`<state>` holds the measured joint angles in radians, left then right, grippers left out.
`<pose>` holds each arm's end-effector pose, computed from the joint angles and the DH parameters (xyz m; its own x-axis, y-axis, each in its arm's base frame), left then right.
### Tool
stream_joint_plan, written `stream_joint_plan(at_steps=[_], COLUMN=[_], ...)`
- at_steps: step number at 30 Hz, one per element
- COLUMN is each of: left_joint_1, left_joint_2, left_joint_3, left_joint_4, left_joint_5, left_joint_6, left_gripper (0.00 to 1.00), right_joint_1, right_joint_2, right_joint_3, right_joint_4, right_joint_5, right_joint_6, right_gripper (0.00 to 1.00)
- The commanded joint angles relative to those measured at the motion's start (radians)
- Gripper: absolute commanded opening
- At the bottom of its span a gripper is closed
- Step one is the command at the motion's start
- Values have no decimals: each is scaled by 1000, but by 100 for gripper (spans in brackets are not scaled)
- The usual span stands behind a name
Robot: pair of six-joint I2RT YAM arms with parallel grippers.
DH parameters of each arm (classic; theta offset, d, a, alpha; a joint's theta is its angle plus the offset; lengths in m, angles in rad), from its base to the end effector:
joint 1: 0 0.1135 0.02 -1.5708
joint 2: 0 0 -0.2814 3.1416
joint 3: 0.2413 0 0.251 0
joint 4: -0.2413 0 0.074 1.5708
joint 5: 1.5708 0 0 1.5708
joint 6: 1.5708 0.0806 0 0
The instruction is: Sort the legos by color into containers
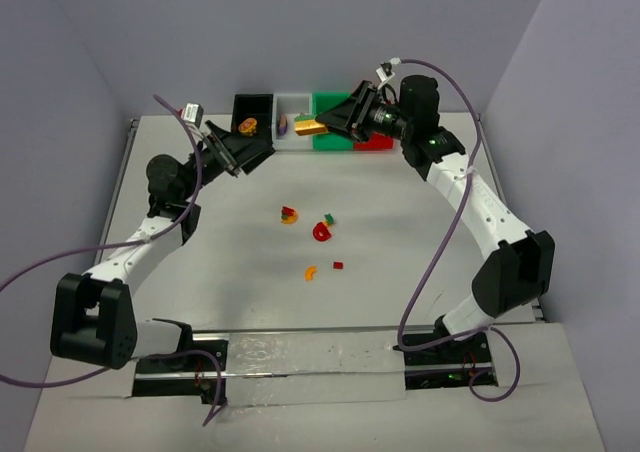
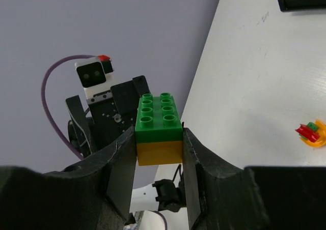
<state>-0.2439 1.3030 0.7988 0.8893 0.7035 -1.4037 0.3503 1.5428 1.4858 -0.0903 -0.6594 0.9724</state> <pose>0.2916 -0.1263 0.3705 -0.6946 -0.6020 -0.3938 0.4869 0.0095 -0.8734 0.3541 0.1820 0.4206 -0.7721 0.4132 -0.4829 -0.3595 0.3426 0.8679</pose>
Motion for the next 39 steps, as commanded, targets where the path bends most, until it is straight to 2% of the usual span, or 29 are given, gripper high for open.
stream_joint_plan(at_steps=[1,7,10,21,31,39], left_joint_1=[-46,-57,-58,-59,-66,-66], left_joint_2=[54,96,105,114,125,120], left_joint_3=[65,66,69,77,80,79], left_joint_4=[77,49,53,92,91,89], left_joint_5=[-103,-150,-154,-154,-154,-157], left_joint_6=[-58,-69,-73,-92,-102,-103], left_gripper=[88,78,76,62,54,55], right_joint_1=[38,62,68,95,114,121], right_joint_2=[8,28,38,65,66,67], right_joint_3=[61,37,30,32,13,2], right_joint_4=[42,82,102,139,190,199], right_joint_5=[30,14,3,0,-18,-22], right_joint_6=[35,108,133,145,155,155], right_gripper=[0,0,0,0,0,0])
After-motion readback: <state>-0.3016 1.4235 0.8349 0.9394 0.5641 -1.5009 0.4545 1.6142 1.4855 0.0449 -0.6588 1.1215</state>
